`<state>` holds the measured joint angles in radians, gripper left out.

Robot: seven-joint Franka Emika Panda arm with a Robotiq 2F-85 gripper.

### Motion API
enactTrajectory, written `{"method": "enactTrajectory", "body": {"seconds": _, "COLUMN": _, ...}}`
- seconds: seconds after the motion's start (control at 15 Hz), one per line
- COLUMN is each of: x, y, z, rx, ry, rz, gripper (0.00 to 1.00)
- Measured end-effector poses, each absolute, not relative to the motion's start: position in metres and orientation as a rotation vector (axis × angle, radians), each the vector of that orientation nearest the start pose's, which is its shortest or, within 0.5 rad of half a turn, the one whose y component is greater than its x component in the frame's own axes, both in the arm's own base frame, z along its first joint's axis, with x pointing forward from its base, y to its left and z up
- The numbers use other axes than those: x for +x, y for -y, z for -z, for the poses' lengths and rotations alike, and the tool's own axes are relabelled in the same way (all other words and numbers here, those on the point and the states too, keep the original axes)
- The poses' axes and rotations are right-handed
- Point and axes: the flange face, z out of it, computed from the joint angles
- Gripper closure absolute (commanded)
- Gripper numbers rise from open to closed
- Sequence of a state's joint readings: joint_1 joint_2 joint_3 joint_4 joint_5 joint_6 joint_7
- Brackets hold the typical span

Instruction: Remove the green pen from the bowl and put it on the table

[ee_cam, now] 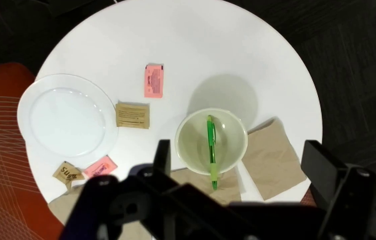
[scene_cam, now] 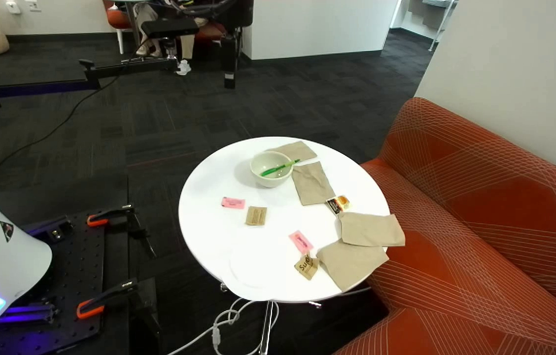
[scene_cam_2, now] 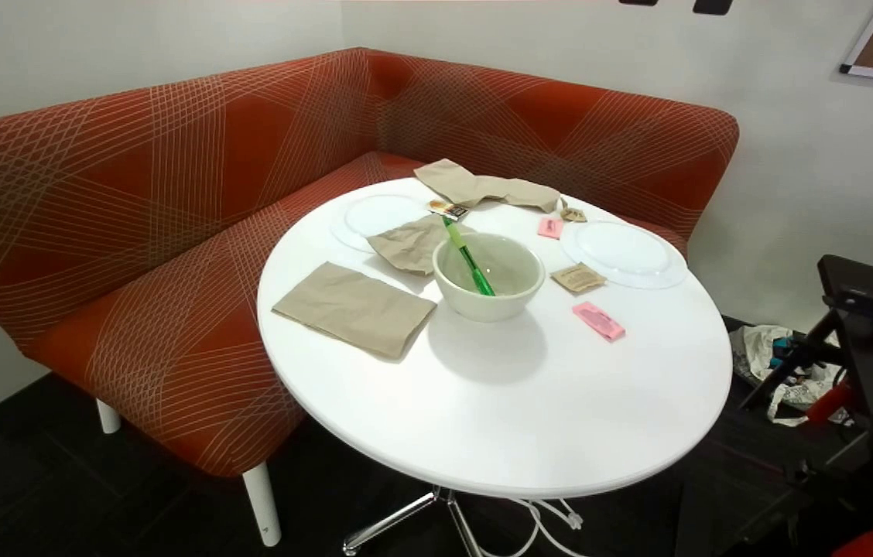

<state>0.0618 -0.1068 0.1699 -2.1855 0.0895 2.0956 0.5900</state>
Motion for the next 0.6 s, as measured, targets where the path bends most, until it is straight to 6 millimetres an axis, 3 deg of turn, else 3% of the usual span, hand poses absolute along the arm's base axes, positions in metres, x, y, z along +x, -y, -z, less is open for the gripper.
{"method": "enactTrajectory", "body": {"seconds": 0.27, "x": 0.508, "y": -0.139, "z": -0.415, "rx": -3.048, "ry": -0.619, "rz": 0.091, "gripper": 0.00}}
{"method": "enactTrajectory", "body": {"seconds": 0.6, "x": 0.516, "y": -0.163, "z": -0.366, "rx": -3.085, "ry": -0.644, "rz": 0.167, "gripper": 0.00}}
